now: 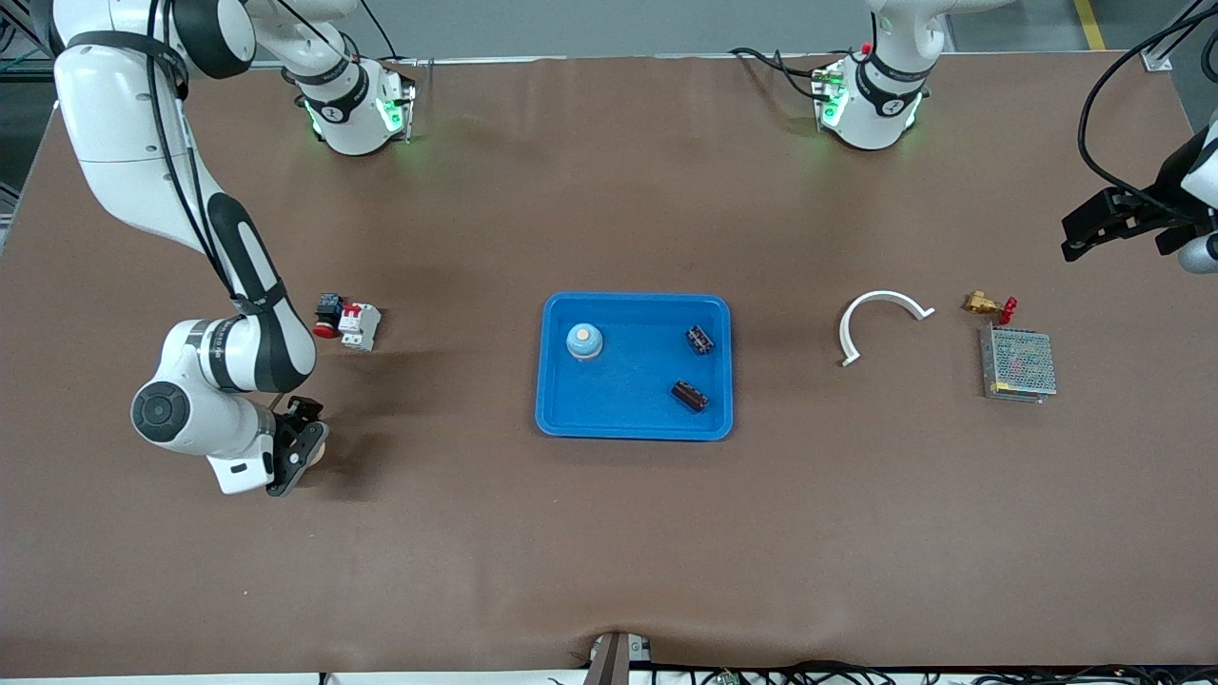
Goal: Place electrolytic capacitor and blue bell in tray
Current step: 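Carry the held blue bell over the tray with the right gripper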
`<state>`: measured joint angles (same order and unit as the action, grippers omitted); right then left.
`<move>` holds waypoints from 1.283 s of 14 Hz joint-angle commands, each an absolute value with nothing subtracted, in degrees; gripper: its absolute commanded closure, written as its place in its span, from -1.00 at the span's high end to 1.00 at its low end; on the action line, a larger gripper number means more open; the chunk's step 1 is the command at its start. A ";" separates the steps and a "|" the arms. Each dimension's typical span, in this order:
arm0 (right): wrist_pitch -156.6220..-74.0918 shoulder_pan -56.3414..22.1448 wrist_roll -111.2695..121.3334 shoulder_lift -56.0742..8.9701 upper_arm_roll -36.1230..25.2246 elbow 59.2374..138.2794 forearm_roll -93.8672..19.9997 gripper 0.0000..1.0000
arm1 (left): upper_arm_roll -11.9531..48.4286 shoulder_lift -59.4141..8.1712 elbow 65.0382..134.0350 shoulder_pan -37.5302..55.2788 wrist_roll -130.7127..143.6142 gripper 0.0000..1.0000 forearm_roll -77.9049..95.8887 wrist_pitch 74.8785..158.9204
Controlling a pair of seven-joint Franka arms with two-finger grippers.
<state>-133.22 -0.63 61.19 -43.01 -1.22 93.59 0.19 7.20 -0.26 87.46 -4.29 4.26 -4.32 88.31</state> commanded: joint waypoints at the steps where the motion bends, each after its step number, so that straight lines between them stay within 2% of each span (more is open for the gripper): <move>1: -133.68 0.88 62.49 -43.24 0.00 93.43 -1.05 0.90 | 7.21 0.70 88.33 -4.13 3.43 1.00 -3.51 88.24; 3: -133.59 0.88 62.40 -43.24 0.00 93.34 -1.05 0.73 | 7.29 0.62 88.33 -4.04 3.43 1.00 -3.52 88.33; 5: -133.16 0.88 62.49 -43.15 0.00 93.34 -1.05 0.26 | 7.29 0.62 88.33 -4.04 3.43 1.00 -3.52 88.24; 6: -132.98 0.88 62.40 -43.07 0.00 93.17 -1.14 0.12 | 7.29 0.62 88.33 -4.04 3.43 1.00 -3.52 88.24; 13: -131.40 -0.26 58.55 -42.54 -0.09 91.33 -5.80 0.08 | 7.29 0.62 88.33 -4.13 3.34 1.00 -3.78 88.24; 18: -120.95 -3.07 47.40 -40.44 0.09 86.22 -5.89 0.08 | 7.29 0.53 88.24 -3.96 3.43 1.00 -3.78 88.59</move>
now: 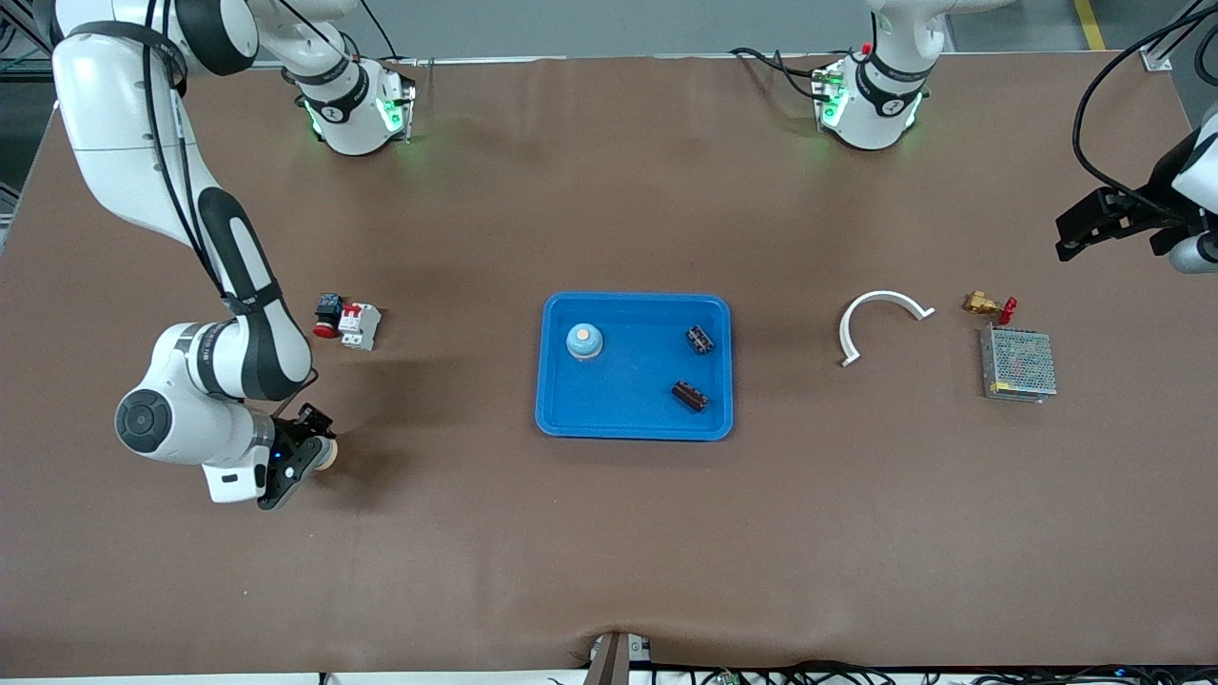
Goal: Place electrolytic capacitor and blue bell in tray
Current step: 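Carry the held blue bell over the tray with the right gripper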
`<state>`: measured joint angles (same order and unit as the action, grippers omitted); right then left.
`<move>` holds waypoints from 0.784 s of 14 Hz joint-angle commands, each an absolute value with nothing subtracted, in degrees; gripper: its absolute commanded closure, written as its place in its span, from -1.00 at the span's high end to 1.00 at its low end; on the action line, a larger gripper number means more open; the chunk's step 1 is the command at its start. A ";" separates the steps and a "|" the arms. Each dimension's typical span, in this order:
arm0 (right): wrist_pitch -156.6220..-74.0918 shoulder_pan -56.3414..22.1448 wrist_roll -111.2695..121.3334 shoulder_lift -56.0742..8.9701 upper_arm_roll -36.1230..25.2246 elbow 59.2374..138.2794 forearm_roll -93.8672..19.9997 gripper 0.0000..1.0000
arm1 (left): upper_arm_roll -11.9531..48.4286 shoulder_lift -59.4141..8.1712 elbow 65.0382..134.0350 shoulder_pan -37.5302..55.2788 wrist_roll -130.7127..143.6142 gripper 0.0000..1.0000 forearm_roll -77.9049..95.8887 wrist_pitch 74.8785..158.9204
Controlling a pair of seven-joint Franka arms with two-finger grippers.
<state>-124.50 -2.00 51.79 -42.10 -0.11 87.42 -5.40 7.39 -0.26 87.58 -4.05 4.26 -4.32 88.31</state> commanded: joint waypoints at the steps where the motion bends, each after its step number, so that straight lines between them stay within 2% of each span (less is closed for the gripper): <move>1: -120.59 -4.12 44.76 -39.56 0.09 86.05 -5.98 0.08 | 7.29 0.44 88.24 -3.96 3.43 1.00 -3.78 88.68; 5: -115.15 -11.14 30.73 -35.26 0.17 85.87 -6.15 0.08 | 7.29 0.27 88.15 -3.96 3.43 1.00 -3.87 88.68; 8: -114.52 -17.29 15.78 -33.49 0.61 85.87 -6.24 0.08 | 7.29 -0.53 86.66 -3.78 3.43 1.00 -3.96 88.68; 11: -115.40 -21.00 4.69 -33.31 1.14 85.78 -11.49 0.08 | 7.29 -0.62 86.57 -3.78 3.43 1.00 -4.04 88.68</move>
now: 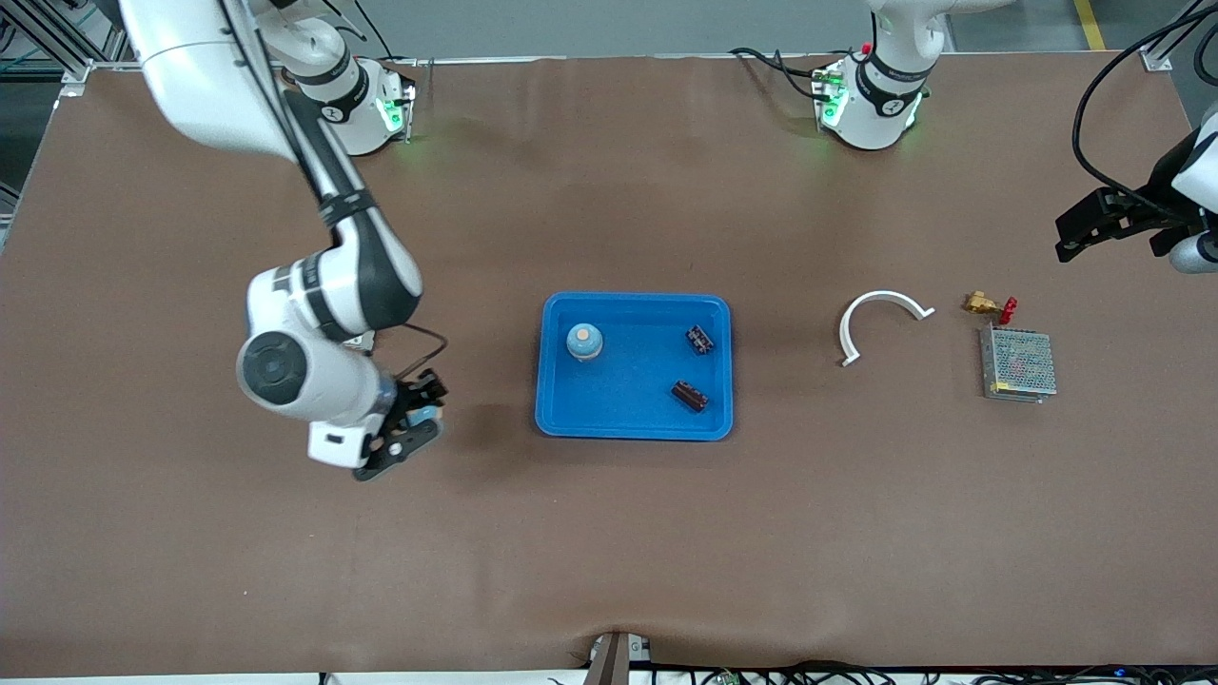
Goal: Place electrolytic capacitor and blue bell in tray
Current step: 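Carry the held blue bell over the tray with the right gripper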
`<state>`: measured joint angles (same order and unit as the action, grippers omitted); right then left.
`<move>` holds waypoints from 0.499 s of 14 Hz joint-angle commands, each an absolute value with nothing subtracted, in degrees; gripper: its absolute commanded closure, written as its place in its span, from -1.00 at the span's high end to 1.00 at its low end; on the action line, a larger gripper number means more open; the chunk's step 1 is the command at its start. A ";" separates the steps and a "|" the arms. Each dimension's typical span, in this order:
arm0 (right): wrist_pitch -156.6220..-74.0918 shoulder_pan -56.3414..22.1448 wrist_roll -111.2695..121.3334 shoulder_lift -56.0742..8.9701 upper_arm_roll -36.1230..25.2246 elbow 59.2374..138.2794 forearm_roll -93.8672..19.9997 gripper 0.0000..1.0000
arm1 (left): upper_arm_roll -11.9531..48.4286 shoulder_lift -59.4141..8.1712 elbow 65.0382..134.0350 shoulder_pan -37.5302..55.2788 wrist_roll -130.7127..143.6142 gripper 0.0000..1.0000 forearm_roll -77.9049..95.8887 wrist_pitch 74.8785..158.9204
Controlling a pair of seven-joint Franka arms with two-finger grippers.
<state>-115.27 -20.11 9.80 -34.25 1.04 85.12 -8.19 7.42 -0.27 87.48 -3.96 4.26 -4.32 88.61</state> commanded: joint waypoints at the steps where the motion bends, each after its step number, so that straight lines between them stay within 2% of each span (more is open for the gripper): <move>1: -115.40 -22.22 2.05 -33.31 1.14 85.69 -12.73 0.08 | 7.29 -0.62 86.57 -3.78 3.43 1.00 -4.04 88.68; 7: -117.67 -29.17 -14.39 -35.50 0.79 80.86 -12.04 0.04 | 7.29 -0.62 86.48 -3.87 3.43 1.00 -4.04 88.68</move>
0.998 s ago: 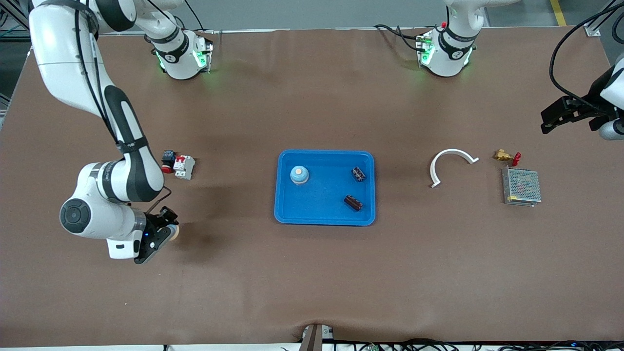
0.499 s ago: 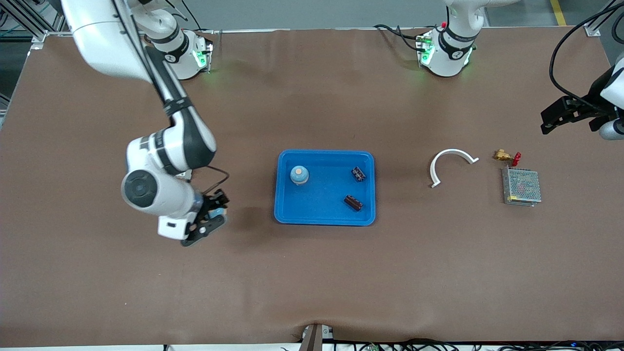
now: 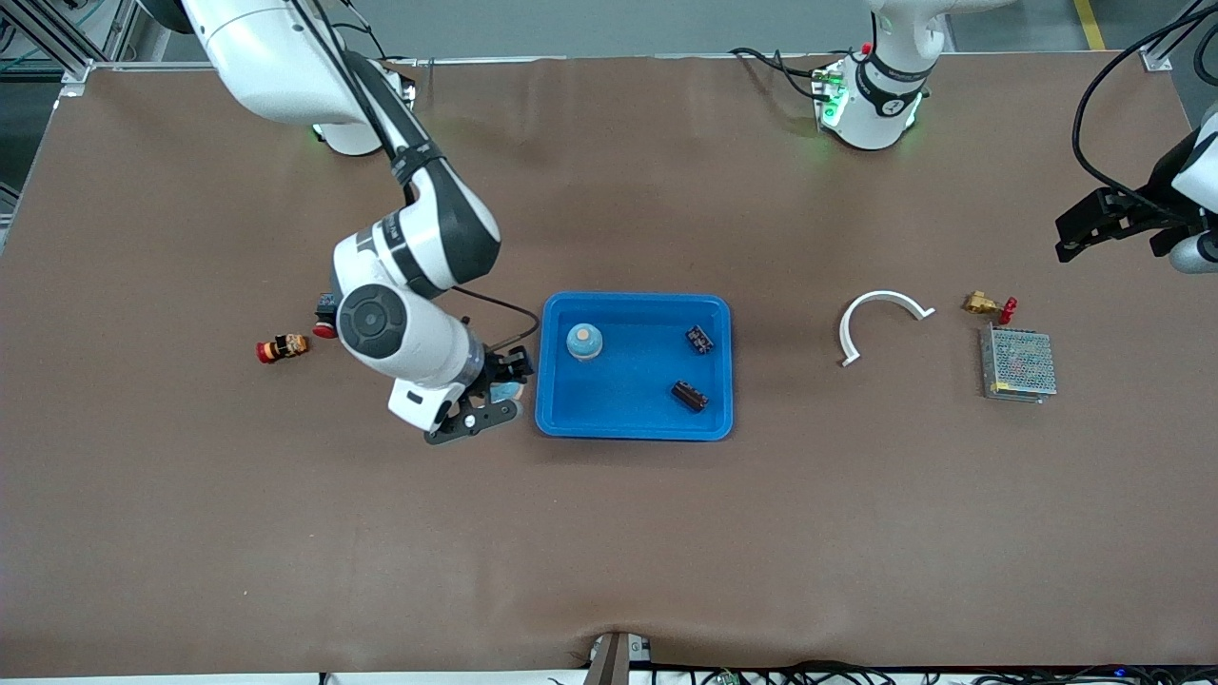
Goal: Place electrolytic capacitor and blue bell in tray
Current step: 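Carry the held blue bell over the tray with the right gripper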
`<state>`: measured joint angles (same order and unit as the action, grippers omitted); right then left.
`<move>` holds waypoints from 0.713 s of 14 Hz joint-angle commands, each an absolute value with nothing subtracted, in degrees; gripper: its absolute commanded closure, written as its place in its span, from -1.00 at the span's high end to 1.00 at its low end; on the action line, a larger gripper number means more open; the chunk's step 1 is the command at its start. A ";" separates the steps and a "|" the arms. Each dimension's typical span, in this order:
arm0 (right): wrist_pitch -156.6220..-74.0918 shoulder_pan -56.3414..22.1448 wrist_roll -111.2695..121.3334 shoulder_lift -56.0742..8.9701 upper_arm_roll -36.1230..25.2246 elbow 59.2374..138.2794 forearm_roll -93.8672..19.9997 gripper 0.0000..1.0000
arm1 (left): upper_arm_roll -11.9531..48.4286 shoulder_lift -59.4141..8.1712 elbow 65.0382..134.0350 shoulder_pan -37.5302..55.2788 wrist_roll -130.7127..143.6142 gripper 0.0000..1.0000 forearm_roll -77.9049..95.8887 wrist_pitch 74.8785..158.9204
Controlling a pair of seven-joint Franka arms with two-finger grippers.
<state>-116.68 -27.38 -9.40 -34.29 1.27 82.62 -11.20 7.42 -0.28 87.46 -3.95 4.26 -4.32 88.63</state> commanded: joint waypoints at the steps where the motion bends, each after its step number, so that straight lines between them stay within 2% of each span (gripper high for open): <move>1: -119.08 -30.22 -16.68 -36.12 0.79 80.86 -11.95 0.04 | 7.29 -0.70 86.57 -3.87 3.43 1.00 -4.04 88.68; 4: -123.39 -33.21 -22.74 -38.22 0.70 80.34 -9.94 0.02 | 7.29 -0.70 86.49 -4.04 3.43 1.00 -4.04 88.68; 10: -126.55 -36.47 -32.16 -43.15 0.53 77.52 -4.93 0.01 | 7.29 -0.70 86.48 -3.96 3.43 1.00 -4.13 88.68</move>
